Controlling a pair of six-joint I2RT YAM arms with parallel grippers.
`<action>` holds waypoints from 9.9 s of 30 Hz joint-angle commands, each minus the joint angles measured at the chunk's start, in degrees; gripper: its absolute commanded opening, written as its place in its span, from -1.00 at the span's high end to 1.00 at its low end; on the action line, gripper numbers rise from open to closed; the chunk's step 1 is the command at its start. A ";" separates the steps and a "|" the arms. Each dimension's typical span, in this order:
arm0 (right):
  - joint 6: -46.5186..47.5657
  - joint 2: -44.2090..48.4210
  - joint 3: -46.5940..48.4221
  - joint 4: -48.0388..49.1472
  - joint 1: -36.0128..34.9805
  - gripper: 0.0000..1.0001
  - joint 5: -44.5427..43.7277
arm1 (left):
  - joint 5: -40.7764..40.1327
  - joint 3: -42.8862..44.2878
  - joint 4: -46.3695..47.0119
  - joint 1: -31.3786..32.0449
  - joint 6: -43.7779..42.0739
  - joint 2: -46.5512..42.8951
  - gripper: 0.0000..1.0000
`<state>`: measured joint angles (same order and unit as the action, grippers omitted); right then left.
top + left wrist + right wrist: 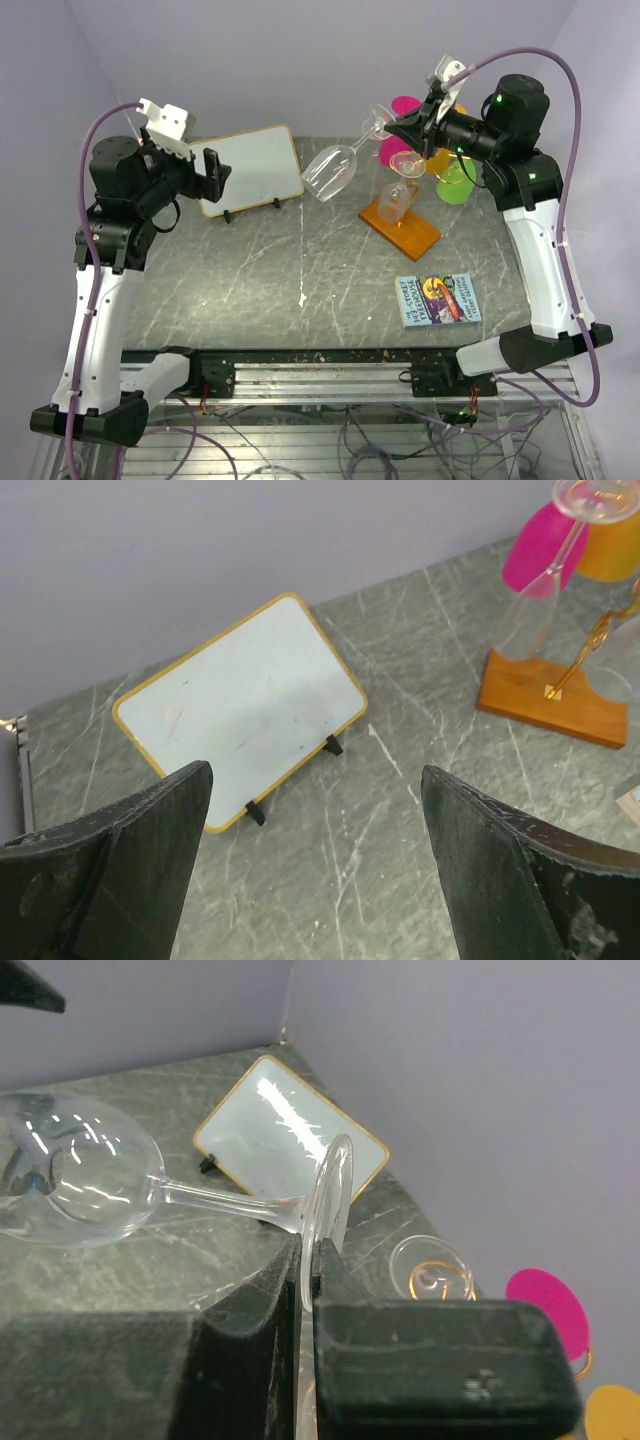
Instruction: Place the wine glass upside down on the wine glass rack
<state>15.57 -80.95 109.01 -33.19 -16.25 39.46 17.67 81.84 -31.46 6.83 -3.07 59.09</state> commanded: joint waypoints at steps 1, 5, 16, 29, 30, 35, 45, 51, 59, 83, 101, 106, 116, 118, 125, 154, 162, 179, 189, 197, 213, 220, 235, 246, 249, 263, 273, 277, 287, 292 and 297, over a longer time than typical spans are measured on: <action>5.39 0.22 2.78 -3.69 0.17 1.00 4.63 | -2.39 0.08 -2.20 -0.33 -2.58 -1.09 -0.91; 8.43 0.12 3.61 -6.63 0.12 1.00 5.23 | -0.85 -1.26 -1.94 -0.33 -3.58 -1.30 -0.89; 12.60 -1.55 5.06 -11.68 -0.22 1.00 14.57 | 2.94 -3.04 -1.76 -0.86 -5.31 -1.11 -0.89; 36.24 1.63 7.49 -30.58 -0.09 1.00 1.98 | 6.65 -4.35 -1.48 -1.38 -6.53 -0.29 -0.86; 37.94 2.31 7.15 -31.73 0.63 1.00 0.73 | 6.93 -4.48 -1.40 -1.38 -6.70 -0.23 -0.86; 44.59 6.70 4.55 -37.40 6.09 1.00 -0.87 | 7.37 -4.35 -0.99 -1.47 -7.13 0.24 -0.86; 44.09 13.97 -1.49 -38.97 16.34 1.00 -8.60 | 8.69 -3.81 -0.97 -1.47 -7.54 0.89 -0.86; 42.50 16.09 -6.41 -35.63 19.34 1.00 -14.39 | 9.39 -3.53 -0.60 -1.48 -7.52 1.45 -0.86; 46.20 15.32 -8.97 -31.98 19.60 1.00 -24.55 | 9.53 -3.93 0.01 -1.47 -7.44 1.72 -0.86; 67.68 7.82 -5.93 -29.27 16.66 1.00 -20.15 | 8.39 -4.76 0.14 -1.56 -8.69 0.52 -0.86; 73.62 4.54 -6.94 -25.43 15.73 1.00 -14.86 | 7.97 -4.70 0.17 -1.56 -8.96 0.33 -0.86; 74.46 3.47 -6.76 -24.82 15.55 1.00 -12.68 | 7.71 -4.68 0.00 -1.64 -9.14 0.29 -0.86; 75.30 3.06 -5.19 -27.93 15.46 1.00 -5.63 | 7.79 -5.20 0.17 -1.64 -9.40 0.24 -0.86; 75.35 3.20 -4.83 -28.76 15.46 1.00 -5.53 | 7.82 -5.13 0.15 -1.64 -9.41 0.31 -0.86; 75.09 3.83 -4.04 -30.88 15.46 1.00 -5.01 | 8.07 -5.22 0.26 -1.64 -9.14 0.36 -0.86; 69.29 8.37 -5.58 -34.21 15.47 1.00 -11.12 | 8.65 -4.84 -0.18 -1.64 -9.03 0.46 -0.86; 68.42 8.43 -6.30 -33.81 15.50 1.00 -12.86 | 8.79 -4.87 -0.27 -1.64 -9.14 0.53 -0.86; 67.14 8.37 -8.56 -31.63 15.46 1.00 -15.89 | 9.09 -5.20 -0.49 -1.64 -9.39 0.49 -0.87; 67.04 8.16 -9.14 -31.25 15.48 1.00 -15.62 | 9.31 -5.75 -0.44 -1.64 -9.76 0.32 -0.87; 66.85 7.87 -10.05 -30.63 15.46 1.00 -15.73 | 9.28 -5.89 -0.68 -1.64 -10.24 0.11 -0.87; 66.69 8.00 -10.91 -30.44 15.45 0.94 -16.08 | 9.58 -5.91 -0.77 -1.64 -10.38 0.15 -0.87; 66.60 7.91 -11.44 -30.31 15.50 0.94 -15.73 | 9.74 -6.32 -0.62 -1.64 -10.38 0.02 -0.87; 66.68 7.82 -11.28 -30.36 15.46 0.76 -16.89 | 9.79 -6.43 -0.62 -1.65 -10.46 0.06 -0.87; 65.94 8.07 -11.03 -30.20 15.46 -0.05 -19.19 | 9.73 -6.38 -0.72 -1.64 -10.64 -0.25 -0.87; 65.43 8.26 -10.93 -30.09 15.46 -0.13 -19.92 | 9.74 -6.39 -0.86 -1.64 -10.72 -0.27 -0.87; 56.12 9.75 -9.88 -27.50 16.48 -0.53 -29.17 | 9.23 -6.00 -0.84 -1.64 -10.56 -0.07 -0.88; 35.67 10.59 -9.74 -14.97 19.09 -0.61 -41.64 | 4.13 -4.89 -0.14 -1.73 -8.68 0.40 -0.96; 31.62 11.32 -11.43 -8.83 20.03 -0.85 -44.04 | -3.81 -4.09 1.42 -2.19 -5.85 0.41 -0.99; 11.45 11.58 -19.49 9.69 22.11 -1.00 -49.05 | -21.68 -4.44 10.03 -2.70 0.54 -2.24 -0.99; 6.91 12.57 -20.12 7.16 23.53 -1.00 -36.59 | -25.73 -1.34 7.74 -2.70 -1.20 -1.62 -0.99; 4.09 14.51 -21.54 7.72 25.36 -1.00 -30.91 | -25.73 -0.76 6.92 -2.83 0.53 -0.85 -0.99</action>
<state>24.60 -68.75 88.75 -27.22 7.70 2.37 -5.32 79.46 -25.54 4.60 -4.16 57.82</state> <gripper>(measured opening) 0.996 0.997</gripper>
